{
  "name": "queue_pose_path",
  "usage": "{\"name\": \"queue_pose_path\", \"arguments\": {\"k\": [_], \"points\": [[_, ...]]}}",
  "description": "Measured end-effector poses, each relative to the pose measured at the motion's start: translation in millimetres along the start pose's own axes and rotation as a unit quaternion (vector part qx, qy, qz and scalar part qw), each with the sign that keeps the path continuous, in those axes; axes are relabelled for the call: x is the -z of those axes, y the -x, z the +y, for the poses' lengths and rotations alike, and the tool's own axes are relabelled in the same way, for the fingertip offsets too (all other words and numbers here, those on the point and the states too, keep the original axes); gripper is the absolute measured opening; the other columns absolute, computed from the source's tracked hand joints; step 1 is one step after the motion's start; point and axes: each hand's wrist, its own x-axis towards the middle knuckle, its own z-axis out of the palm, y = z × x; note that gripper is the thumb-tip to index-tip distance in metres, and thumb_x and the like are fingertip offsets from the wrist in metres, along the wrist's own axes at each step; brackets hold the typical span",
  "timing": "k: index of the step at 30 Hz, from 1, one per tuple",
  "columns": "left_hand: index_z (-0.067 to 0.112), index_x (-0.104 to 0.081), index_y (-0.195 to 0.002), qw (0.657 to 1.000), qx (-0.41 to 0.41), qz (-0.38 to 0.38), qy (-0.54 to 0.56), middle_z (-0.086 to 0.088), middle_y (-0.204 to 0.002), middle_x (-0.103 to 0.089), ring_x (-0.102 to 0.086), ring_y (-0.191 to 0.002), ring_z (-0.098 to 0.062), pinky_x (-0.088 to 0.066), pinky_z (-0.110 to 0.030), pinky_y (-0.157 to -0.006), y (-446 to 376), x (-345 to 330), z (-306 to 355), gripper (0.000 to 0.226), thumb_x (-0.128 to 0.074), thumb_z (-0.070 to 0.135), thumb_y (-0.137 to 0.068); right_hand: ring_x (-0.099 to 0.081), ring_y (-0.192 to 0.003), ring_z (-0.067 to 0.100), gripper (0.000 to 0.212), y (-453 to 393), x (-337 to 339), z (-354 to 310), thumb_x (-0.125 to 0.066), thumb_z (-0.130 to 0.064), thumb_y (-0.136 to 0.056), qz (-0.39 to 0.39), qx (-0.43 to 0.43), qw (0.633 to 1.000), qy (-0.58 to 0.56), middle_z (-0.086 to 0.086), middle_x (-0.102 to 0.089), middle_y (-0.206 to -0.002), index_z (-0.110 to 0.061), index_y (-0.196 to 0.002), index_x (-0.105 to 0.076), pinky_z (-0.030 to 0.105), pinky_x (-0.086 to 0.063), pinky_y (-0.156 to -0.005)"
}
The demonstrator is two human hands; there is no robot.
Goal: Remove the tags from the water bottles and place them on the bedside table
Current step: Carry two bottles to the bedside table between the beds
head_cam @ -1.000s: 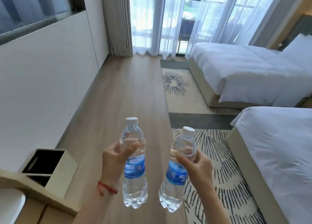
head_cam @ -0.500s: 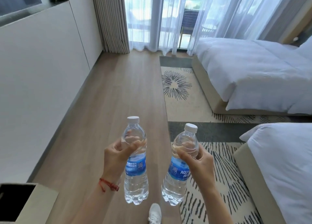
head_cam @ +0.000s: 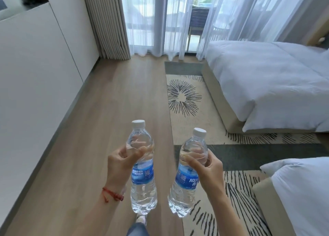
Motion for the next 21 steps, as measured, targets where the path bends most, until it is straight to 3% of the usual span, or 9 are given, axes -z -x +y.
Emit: {"name": "queue_pose_path", "arguments": {"k": [5, 10, 16, 21], "points": [[0.016, -0.074, -0.076, 0.999, 0.009, -0.035, 0.001, -0.001, -0.073, -0.075, -0.07, -0.065, -0.014, -0.052, -0.018, -0.054, -106, -29, -11, 0.028, -0.074, 0.03, -0.052, -0.071, -0.074, 0.013, 0.047, -92, -15, 5, -0.087, -0.04, -0.05, 0.025, 0.001, 1.0, 0.011, -0.003, -0.074, -0.08, -0.019, -0.086, -0.066, 0.016, -0.053, -0.061], [0.014, -0.073, -0.082, 0.996, 0.021, -0.083, -0.01, 0.0, -0.077, -0.075, -0.07, -0.07, -0.014, -0.052, -0.017, -0.058, -217, -55, -1, 0.035, -0.083, 0.026, -0.051, -0.071, -0.079, 0.014, 0.046, -184, -34, -2, -0.08, -0.035, -0.051, 0.056, -0.01, 0.998, 0.006, -0.003, -0.074, -0.084, -0.02, -0.091, -0.066, 0.018, -0.055, -0.064], [0.015, -0.07, -0.094, 0.993, 0.015, -0.113, -0.008, 0.001, -0.078, -0.075, -0.07, -0.071, -0.013, -0.054, -0.018, -0.062, -323, -92, 10, 0.04, -0.075, 0.024, -0.056, -0.071, -0.079, 0.016, 0.046, -271, -39, -10, -0.079, -0.034, -0.049, 0.1, -0.013, 0.995, -0.008, 0.002, -0.074, -0.082, -0.021, -0.091, -0.065, 0.019, -0.055, -0.064], [0.018, -0.074, -0.083, 0.988, 0.022, -0.151, -0.015, -0.002, -0.08, -0.075, -0.07, -0.072, -0.016, -0.054, -0.021, -0.061, -374, -126, 0, 0.026, -0.076, 0.023, -0.058, -0.071, -0.08, 0.016, 0.046, -327, -25, -8, -0.079, -0.036, -0.05, 0.114, -0.012, 0.993, 0.019, 0.003, -0.073, -0.084, -0.022, -0.092, -0.065, 0.025, -0.056, -0.068]]}}
